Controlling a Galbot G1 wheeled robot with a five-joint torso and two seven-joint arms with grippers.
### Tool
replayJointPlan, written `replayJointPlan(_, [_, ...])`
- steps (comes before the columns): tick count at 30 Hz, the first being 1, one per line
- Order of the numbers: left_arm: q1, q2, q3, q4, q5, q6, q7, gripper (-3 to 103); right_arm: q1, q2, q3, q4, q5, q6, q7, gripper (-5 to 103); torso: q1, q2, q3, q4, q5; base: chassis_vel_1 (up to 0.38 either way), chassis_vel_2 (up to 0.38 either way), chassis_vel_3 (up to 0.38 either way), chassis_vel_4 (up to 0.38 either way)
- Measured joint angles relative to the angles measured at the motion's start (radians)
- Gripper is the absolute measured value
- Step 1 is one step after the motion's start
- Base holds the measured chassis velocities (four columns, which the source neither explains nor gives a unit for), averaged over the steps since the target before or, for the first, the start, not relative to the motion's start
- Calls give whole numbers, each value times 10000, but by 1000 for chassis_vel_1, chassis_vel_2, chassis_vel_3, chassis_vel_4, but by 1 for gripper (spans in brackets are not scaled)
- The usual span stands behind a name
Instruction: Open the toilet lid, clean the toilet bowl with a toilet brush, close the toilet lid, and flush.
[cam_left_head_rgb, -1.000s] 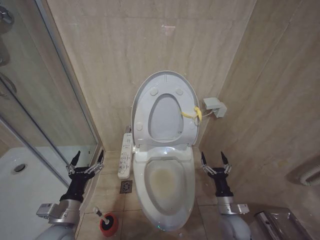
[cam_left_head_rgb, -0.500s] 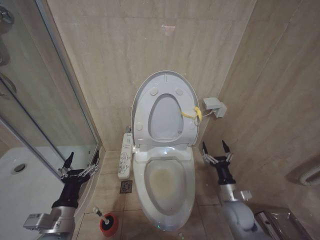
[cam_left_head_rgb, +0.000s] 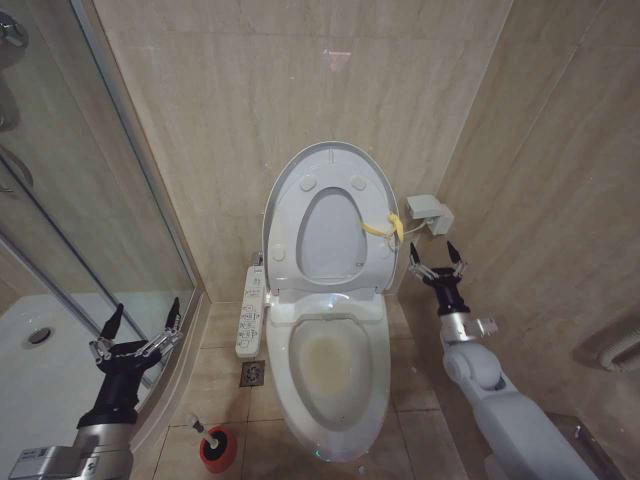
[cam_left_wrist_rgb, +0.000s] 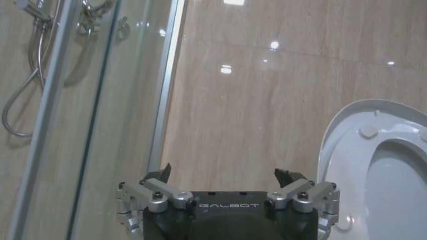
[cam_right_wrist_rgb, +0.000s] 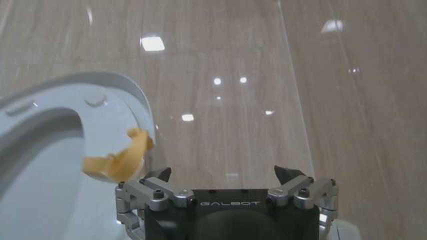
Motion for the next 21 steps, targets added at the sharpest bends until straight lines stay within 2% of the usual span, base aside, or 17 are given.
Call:
replayJointPlan(5, [69,-51,-187,-115,-32,-83,68,100,1314,3,-553,-1249,14,-59,45,100,0,0,0,1,1,0,0,0,0])
replayJointPlan(7, [122,-104,-242,-174,-44,-161,142,100,2239,163,-796,-2116,-34,-152,164,100,0,0,0,4,-1,0,0,0,0])
replayJointPlan(11, [169,-171,-300,-293,-71,-193,201,100,3137,440,-957,-3189,-159,-221,176,100,1,0,1,5,-2,0,0,0,0])
replayJointPlan(19, [248,-168,-524,-372,-222,-262,225,100,3982,862,-1337,-4147,-217,-351,25,100,0,0,-1,-1,-3,0,0,0,0])
replayJointPlan(21, [278,-156,-593,-415,-277,-274,226,100,4115,1002,-1552,-4112,87,-504,-10,100,1,0,-1,1,-3,0,0,0,0])
